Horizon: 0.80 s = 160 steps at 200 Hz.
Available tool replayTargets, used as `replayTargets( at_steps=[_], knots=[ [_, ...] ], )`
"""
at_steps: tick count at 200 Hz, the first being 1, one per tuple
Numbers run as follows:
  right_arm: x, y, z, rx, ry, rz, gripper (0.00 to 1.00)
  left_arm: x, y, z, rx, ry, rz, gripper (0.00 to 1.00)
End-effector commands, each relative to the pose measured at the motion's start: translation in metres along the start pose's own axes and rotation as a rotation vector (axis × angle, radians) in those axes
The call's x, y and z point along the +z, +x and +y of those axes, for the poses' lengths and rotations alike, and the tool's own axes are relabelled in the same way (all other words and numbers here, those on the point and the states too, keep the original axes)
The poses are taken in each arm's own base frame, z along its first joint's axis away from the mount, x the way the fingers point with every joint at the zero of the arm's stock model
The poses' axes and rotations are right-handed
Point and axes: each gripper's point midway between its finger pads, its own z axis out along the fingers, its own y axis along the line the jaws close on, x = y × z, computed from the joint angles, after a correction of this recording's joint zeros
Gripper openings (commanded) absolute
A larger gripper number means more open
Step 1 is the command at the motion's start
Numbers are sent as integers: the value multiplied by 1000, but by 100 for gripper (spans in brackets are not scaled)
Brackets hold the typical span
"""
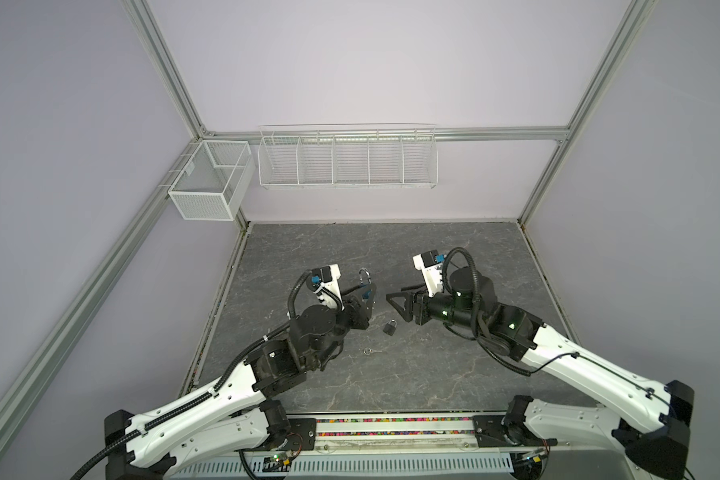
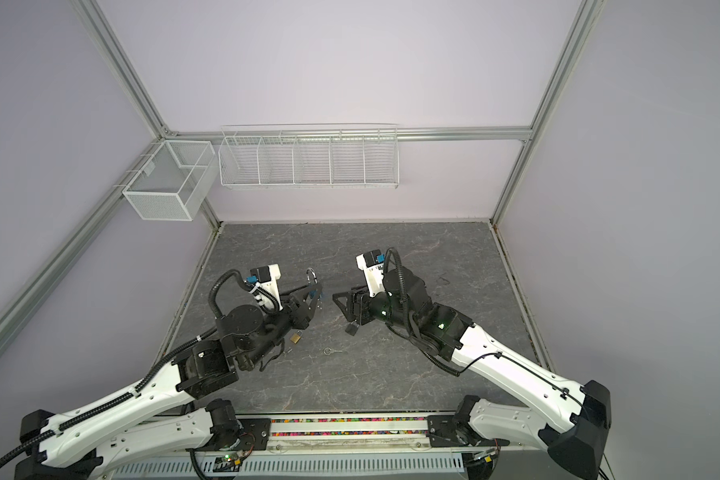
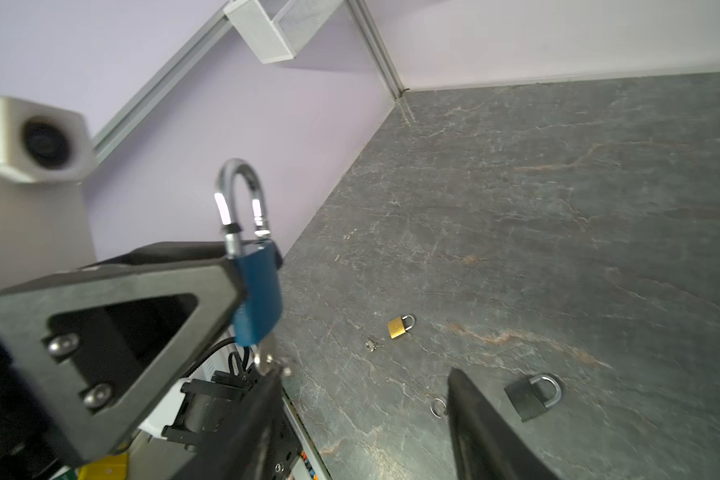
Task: Unlock with the key
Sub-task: 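Swing the right gripper over the blue padlock while the left gripper holds it up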
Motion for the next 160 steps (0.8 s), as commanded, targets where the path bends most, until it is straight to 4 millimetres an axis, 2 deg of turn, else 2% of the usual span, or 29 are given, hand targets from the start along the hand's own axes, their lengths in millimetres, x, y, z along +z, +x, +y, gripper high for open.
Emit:
replayTargets(
  at_steps=[1, 36, 65, 89, 137, 160],
  knots=[
    [-5, 10, -17, -73, 104, 73, 73, -13, 15, 16, 282, 5, 20, 0],
    [-8, 17, -21, -138, 157, 188, 79, -25, 35, 18, 490, 107, 27, 0],
    [-5, 13, -13, -160, 179, 240, 82, -22, 51, 22, 604, 136, 27, 0],
    [4, 14, -2, -134, 164, 259, 84, -17, 56, 20, 642, 150, 3, 0],
    [19, 13, 8, -107, 215, 296, 84, -13, 68, 13, 696, 183, -41, 0],
    [22, 7, 5, -83, 284, 300, 85, -10, 71, 13, 696, 185, -41, 0]
  ],
)
